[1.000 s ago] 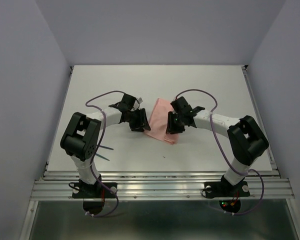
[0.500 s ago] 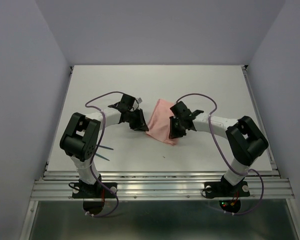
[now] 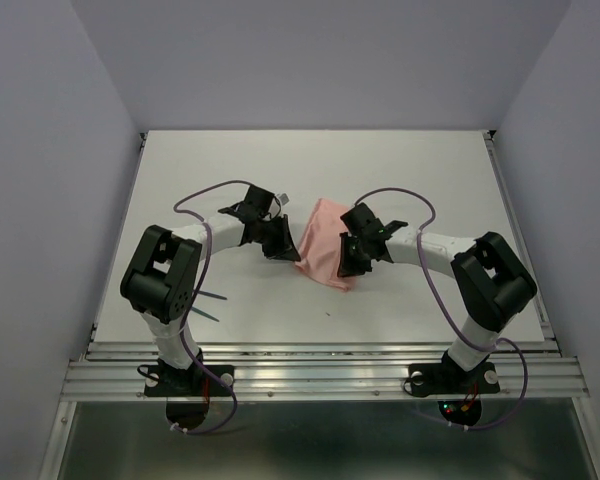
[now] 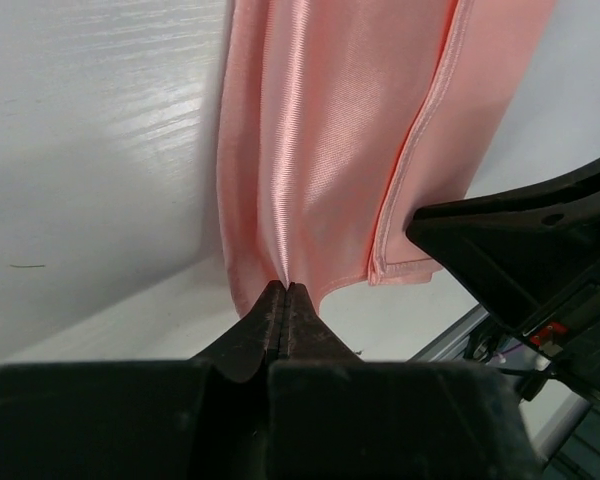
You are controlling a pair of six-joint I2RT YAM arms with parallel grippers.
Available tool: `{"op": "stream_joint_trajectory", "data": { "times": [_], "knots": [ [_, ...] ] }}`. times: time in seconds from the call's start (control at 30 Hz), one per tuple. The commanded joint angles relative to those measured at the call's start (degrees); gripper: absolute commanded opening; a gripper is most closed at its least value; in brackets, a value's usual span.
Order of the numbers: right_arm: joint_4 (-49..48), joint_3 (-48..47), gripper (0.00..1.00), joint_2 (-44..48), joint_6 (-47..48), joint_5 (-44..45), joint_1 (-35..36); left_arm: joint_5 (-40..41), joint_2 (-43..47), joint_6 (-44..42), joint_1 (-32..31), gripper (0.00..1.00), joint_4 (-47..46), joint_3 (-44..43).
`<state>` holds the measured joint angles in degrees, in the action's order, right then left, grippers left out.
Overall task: Fold the napkin into a case and place the utensils inside
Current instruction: Pick up the 2/3-rectangle-folded napkin from the center of the board.
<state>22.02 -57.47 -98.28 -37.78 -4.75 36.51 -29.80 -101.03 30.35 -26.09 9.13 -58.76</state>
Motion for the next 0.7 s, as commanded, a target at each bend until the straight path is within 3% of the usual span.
{"op": "stream_joint_trajectory", "data": {
  "times": [0.0,0.37,0.67],
  "knots": [
    [-2.1,-1.1,0.21,-0.9,-1.2,1.1,0.6,-1.0,1.9,-1.3,-1.0,0.0,0.8,-2.5],
    [-3.2,-1.1,0.21,-1.0,-2.3,1.1,1.1,0.2,1.4,-1.7,-1.8,0.0,1.2,-2.6],
    [2.4,-2.4,0.38,5.1,8.0,7.6,5.1,1.9,0.7,-1.3,-1.9,0.0,1.0,-1.5]
  ]
}}
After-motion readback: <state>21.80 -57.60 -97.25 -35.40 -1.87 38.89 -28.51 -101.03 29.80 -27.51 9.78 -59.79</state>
